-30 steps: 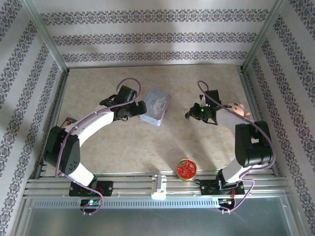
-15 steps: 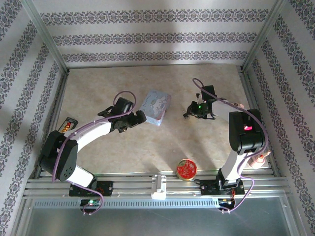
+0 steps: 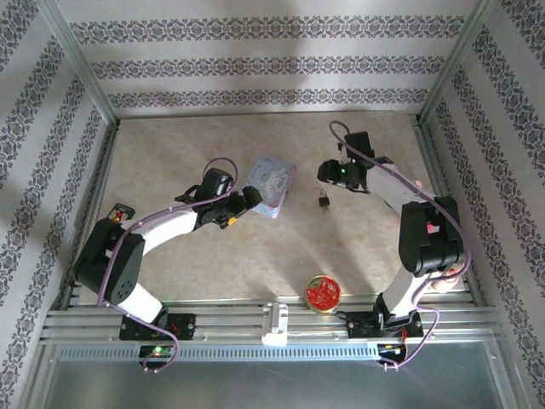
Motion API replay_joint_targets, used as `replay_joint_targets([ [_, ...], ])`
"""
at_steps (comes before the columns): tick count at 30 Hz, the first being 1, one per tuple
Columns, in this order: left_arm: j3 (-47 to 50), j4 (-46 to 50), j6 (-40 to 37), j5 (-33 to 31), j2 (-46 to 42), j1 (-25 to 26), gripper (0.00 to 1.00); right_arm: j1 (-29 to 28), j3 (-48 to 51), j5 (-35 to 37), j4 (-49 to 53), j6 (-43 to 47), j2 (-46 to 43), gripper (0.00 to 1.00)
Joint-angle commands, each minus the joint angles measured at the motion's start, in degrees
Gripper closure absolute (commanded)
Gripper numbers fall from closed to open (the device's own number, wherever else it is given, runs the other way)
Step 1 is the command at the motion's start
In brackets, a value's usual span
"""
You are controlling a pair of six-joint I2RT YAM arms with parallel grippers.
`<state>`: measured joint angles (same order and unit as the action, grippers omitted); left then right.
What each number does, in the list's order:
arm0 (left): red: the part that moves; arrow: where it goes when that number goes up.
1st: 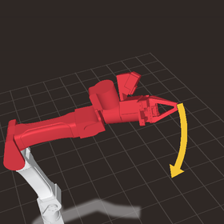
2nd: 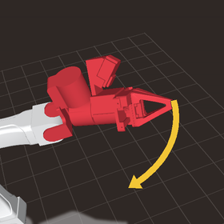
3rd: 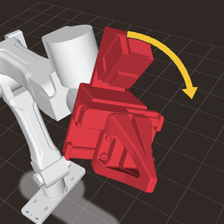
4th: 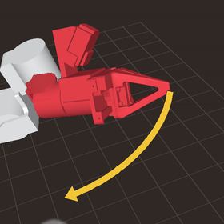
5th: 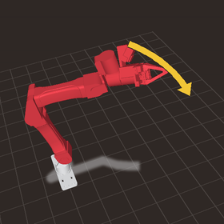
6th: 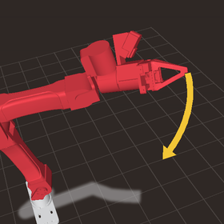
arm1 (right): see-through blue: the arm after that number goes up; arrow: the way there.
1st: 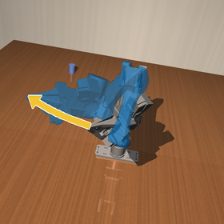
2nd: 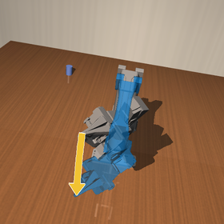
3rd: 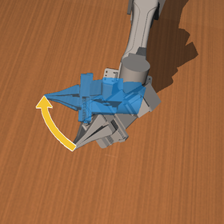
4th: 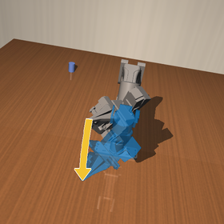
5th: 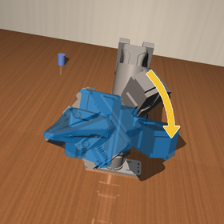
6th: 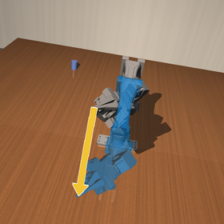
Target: Unlock a padlock with a key
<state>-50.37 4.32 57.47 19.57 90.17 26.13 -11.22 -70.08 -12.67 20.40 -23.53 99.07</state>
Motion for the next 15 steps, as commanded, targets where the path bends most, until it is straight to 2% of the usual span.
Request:
replay_joint_targets([
  [1, -1.5, -4.4, 2.0, 3.0, 2.2, 0.0, 0.02, -3.2, -5.9, 0.6, -2.7, 3.2, 1.7, 0.39],
  [6, -2.5, -5.8, 2.3, 4.3, 4.5, 0.0, 0.12, -6.4, -16.9, -1.4, -2.7, 5.4, 11.3, 0.35],
  [9, -3.3, -5.7, 1.9, 3.9, 5.7, 0.0, 0.14, -7.8, -22.8, -2.6, -2.5, 6.3, 16.7, 0.34],
  [15, -6.0, -5.1, 0.4, 2.2, 8.5, -0.4, 0.21, -8.5, -27.2, -5.8, -2.3, 6.0, 22.4, 0.40],
])
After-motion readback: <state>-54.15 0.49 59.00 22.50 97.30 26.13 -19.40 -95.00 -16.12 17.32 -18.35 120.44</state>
